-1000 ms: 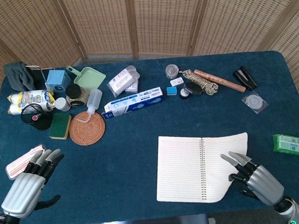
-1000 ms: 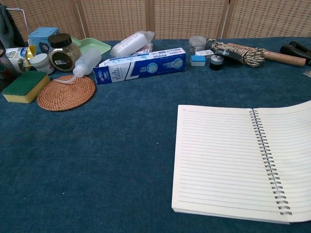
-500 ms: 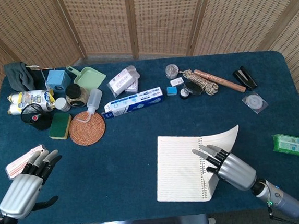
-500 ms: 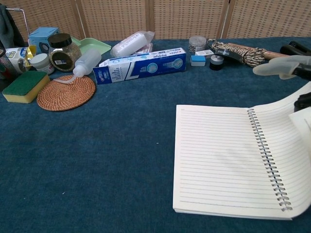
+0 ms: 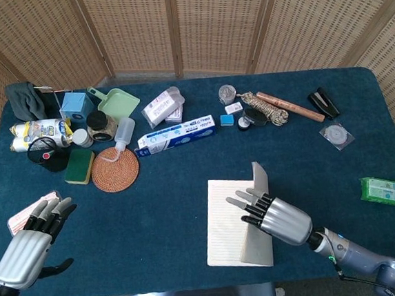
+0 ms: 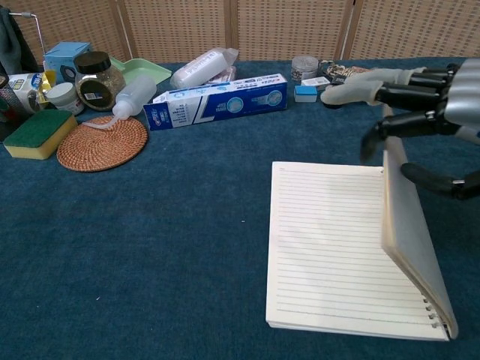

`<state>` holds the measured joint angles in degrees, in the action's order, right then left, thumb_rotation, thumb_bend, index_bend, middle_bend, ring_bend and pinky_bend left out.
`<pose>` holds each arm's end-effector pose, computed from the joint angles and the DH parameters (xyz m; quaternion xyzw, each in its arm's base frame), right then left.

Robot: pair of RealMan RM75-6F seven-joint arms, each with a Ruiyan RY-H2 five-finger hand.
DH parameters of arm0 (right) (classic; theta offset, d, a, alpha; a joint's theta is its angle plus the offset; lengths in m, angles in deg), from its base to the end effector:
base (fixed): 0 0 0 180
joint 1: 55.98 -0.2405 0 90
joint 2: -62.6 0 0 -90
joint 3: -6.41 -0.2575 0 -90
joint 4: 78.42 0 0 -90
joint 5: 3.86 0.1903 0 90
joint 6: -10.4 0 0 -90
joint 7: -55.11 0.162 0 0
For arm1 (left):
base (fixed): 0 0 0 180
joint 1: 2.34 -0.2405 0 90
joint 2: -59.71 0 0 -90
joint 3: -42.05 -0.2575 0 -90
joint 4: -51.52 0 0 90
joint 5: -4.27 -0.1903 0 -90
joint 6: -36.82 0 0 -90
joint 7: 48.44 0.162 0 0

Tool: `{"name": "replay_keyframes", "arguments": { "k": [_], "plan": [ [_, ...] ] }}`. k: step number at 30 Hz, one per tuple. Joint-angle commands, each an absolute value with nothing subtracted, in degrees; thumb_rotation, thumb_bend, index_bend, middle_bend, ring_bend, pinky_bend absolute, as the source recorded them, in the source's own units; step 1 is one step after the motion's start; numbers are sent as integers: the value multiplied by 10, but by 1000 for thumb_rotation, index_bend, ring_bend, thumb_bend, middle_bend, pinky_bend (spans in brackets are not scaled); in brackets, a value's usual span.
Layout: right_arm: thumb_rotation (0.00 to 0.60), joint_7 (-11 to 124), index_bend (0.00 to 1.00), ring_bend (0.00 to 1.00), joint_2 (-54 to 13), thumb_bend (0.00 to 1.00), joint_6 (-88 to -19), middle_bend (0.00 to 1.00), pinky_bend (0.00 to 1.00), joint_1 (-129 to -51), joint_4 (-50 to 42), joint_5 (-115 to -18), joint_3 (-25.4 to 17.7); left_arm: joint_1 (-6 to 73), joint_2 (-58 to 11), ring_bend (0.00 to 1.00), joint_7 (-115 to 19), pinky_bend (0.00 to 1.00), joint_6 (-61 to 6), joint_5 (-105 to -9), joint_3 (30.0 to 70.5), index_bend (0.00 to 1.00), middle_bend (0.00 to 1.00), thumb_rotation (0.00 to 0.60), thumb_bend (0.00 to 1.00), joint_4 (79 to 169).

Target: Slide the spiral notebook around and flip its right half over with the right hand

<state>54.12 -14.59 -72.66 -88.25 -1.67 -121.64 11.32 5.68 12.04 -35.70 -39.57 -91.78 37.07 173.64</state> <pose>-0.1699 -0.2525 0.0650 0.8270 -0.0906 0.4831 0.2729 -0.2015 0.1697 0.1766 -0.7058 -0.3969 -0.3576 0.4652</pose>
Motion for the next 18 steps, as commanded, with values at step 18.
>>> {"name": "replay_keyframes", "arguments": {
  "k": [18],
  "plan": [
    [600,428,0,29,-187,162,-585,0,228,-922,64,-1102,56,54,123,0,-372,0,-401,-917,373,0,0,600,56,1727]
  ]
}}
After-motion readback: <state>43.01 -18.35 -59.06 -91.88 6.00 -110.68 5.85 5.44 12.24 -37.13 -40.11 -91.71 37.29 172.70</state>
